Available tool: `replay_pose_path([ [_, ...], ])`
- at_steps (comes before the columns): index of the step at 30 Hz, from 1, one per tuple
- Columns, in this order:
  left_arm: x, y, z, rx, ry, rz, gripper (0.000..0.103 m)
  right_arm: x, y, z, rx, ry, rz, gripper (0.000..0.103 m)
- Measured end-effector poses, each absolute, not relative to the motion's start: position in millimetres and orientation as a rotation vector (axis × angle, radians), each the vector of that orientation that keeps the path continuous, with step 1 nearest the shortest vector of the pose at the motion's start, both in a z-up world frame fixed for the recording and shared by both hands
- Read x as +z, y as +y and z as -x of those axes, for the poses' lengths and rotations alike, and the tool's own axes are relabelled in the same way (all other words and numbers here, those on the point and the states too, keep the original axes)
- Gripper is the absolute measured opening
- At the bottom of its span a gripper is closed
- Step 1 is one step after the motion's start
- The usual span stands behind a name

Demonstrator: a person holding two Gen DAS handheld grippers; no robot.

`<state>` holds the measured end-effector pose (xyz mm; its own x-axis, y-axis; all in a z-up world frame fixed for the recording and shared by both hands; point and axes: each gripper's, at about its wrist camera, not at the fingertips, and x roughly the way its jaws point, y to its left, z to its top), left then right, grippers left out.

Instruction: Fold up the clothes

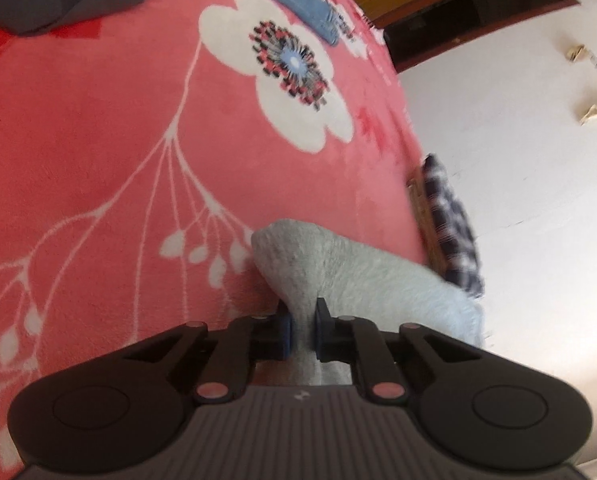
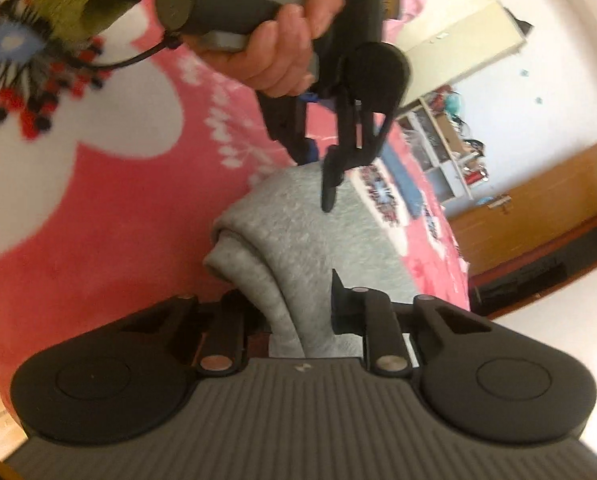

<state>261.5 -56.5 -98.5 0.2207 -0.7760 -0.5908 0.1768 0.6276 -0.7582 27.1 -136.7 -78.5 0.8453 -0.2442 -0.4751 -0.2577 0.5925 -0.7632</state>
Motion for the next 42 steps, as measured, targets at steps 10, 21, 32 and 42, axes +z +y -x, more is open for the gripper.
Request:
replay_pose_path([
  [10,-51.9,41.9,-254.1,-0.684,1.101,0.628,0.010,-41.1,-83.0,-21.3,0.052,0.520,0.914,0.014],
  [21,-27.9,263.7,-212.9,-0.246,1.022,0.541,0.015,-21.8,75.6,-49.6,0.515,0.348,0.682,0.016],
  [32,4.8,252.6,-145.8,-0.262,0.737,0.306,0.044,17.7,-37.9,-3.8,0.494,0.348,0.241,0.052],
  [42,-51.5,133.9,-122.7,-0.281,0.738,-0.105,0.045,-27.6,-231.7,-65.3,-0.009,0.458,-0.126,0.052],
])
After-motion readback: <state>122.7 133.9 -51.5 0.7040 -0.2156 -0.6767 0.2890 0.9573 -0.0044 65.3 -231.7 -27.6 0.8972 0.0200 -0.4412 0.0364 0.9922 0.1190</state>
